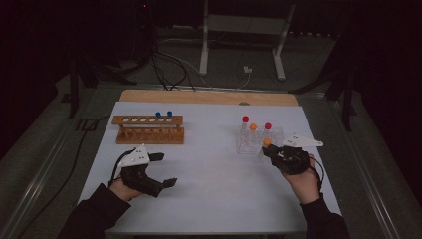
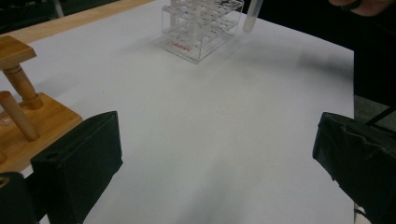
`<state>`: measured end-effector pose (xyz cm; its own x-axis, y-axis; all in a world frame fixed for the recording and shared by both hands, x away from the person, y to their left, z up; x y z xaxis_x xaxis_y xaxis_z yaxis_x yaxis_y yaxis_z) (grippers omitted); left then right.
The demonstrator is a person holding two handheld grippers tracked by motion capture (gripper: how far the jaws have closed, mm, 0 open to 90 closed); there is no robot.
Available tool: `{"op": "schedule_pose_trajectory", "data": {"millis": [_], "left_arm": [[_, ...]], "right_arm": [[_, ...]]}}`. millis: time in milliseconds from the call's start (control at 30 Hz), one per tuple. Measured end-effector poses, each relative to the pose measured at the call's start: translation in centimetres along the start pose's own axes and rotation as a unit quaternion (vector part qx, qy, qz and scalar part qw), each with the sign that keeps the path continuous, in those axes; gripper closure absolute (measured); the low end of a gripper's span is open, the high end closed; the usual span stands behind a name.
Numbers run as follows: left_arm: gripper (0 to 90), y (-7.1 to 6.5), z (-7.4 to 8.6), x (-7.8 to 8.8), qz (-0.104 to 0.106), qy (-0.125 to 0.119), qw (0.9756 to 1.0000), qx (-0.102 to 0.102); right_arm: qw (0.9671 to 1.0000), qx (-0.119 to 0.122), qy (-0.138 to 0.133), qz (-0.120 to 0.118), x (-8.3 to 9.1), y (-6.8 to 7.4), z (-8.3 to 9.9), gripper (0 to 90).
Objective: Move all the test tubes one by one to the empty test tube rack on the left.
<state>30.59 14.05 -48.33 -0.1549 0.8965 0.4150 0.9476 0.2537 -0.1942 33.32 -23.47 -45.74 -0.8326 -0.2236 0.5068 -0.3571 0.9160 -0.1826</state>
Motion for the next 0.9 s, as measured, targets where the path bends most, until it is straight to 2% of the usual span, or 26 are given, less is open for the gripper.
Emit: {"op": "schedule_pose_trajectory", "data": {"millis": [200,300,467,700,900], "left_arm": [[2.3,-0.1,-0.5,-0.1,0.006,0.000,1.0000,-0.001],[2.3,-0.2,-0.8,-0.3,0.011,0.004,0.9999,-0.008],[2.3,-0.4,-1.4,-0.6,0.027,0.006,0.9996,-0.010],[2.3,-0.7,-3.3,-1.3,0.040,0.001,0.9989,-0.023],[2.5,-0.9,-4.8,-2.5,0.053,-0.003,0.9982,-0.029]], "right_arm": [[0.9994,0.021,0.007,-0.027,-0.5,2.4,0.4,75.5],[0.9987,0.032,0.006,-0.039,-0.6,3.5,0.4,75.5],[0.9970,0.048,-0.001,-0.061,-0.5,5.3,0.2,75.5],[0.9939,0.065,-0.011,-0.089,-0.6,7.7,-0.3,75.5],[0.9908,0.079,-0.016,-0.109,-0.7,9.7,-0.7,75.5]]}}
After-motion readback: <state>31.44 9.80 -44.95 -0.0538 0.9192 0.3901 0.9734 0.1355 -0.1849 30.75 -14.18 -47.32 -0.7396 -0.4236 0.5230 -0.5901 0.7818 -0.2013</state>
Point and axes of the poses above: each handheld gripper's, and its own axes: x roughly backward along the jaws, z roughly out of its underside, y roughly to its left, the point moved 5 cm from there along -x, roughly forward along the jaws, and after that the axes turned 15 degrees about z, right-handed, at the moved point
